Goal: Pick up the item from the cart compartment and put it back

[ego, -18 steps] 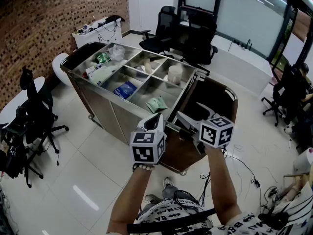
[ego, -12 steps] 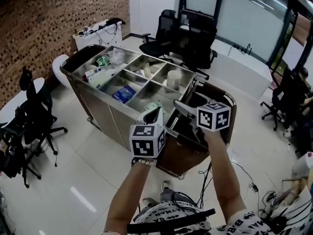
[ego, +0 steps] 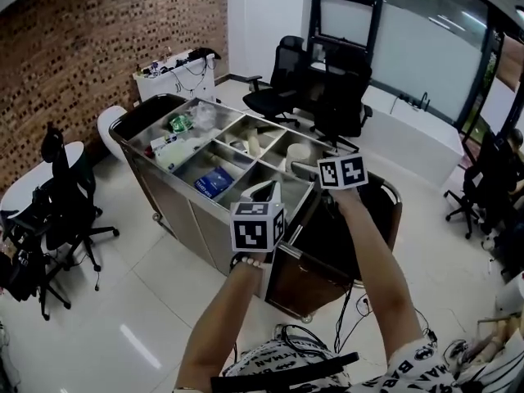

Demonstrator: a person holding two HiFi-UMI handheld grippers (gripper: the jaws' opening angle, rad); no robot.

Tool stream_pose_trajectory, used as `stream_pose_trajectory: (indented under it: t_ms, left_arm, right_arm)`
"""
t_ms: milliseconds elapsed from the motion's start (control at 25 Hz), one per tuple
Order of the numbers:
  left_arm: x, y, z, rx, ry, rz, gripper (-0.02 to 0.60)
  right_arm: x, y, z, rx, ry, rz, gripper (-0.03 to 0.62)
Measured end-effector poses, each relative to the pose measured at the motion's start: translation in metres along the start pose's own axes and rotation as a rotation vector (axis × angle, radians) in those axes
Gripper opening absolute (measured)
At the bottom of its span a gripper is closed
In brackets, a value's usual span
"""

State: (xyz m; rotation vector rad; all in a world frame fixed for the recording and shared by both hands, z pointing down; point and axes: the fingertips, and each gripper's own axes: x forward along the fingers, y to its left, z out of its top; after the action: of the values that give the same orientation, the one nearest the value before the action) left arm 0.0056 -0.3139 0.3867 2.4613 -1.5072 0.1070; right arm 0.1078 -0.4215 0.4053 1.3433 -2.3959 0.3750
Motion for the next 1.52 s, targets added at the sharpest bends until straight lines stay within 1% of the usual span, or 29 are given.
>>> stream_pose_trajectory:
  t_ms: [200, 240, 320, 480, 640, 720, 920, 1000, 1120, 1360, 1520]
  left_arm:
    - [0.024, 0.008, 0.000, 0.019, 0.020, -0.012, 0.002]
    - [0.029, 0.011, -0.001, 0.020, 0.029, -0.013, 0.002]
    - [0.039, 0.016, -0.002, 0.017, 0.047, -0.014, 0.002]
    - [0.056, 0.026, -0.007, 0.002, 0.095, -0.008, 0.002]
    - [0.072, 0.030, -0.009, -0.014, 0.134, -0.012, 0.002]
    - [0.078, 0.033, -0.007, -0.029, 0.143, -0.015, 0.002]
    - [0.087, 0.040, -0.010, -0.055, 0.181, -0.014, 0.002]
    - [0.089, 0.044, -0.009, -0.065, 0.183, -0.009, 0.002]
    - [0.092, 0.049, -0.009, -0.071, 0.179, -0.004, 0.002]
    - [0.091, 0.057, -0.018, -0.101, 0.178, 0.004, 0.002]
    - [0.091, 0.060, -0.019, -0.117, 0.171, 0.007, 0.002]
  right_arm:
    - [0.045, -0.041, -0.009, -0.002, 0.117, -0.058, 0.491]
    - [0.053, -0.046, -0.012, -0.002, 0.134, -0.060, 0.501]
    - [0.068, -0.053, -0.018, 0.002, 0.163, -0.061, 0.547]
    - [0.091, -0.065, -0.034, 0.015, 0.244, -0.070, 0.549]
    - [0.110, -0.079, -0.028, -0.037, 0.345, -0.097, 0.551]
    - [0.120, -0.083, -0.025, -0.036, 0.388, -0.094, 0.551]
    - [0.139, -0.085, -0.039, -0.019, 0.484, -0.076, 0.551]
    - [0.146, -0.089, -0.043, -0.022, 0.514, -0.082, 0.551]
    - [0.157, -0.096, -0.049, -0.058, 0.551, -0.098, 0.551]
    - [0.169, -0.098, -0.057, -0.098, 0.614, -0.100, 0.541]
    - [0.169, -0.095, -0.065, -0.086, 0.655, -0.083, 0.519]
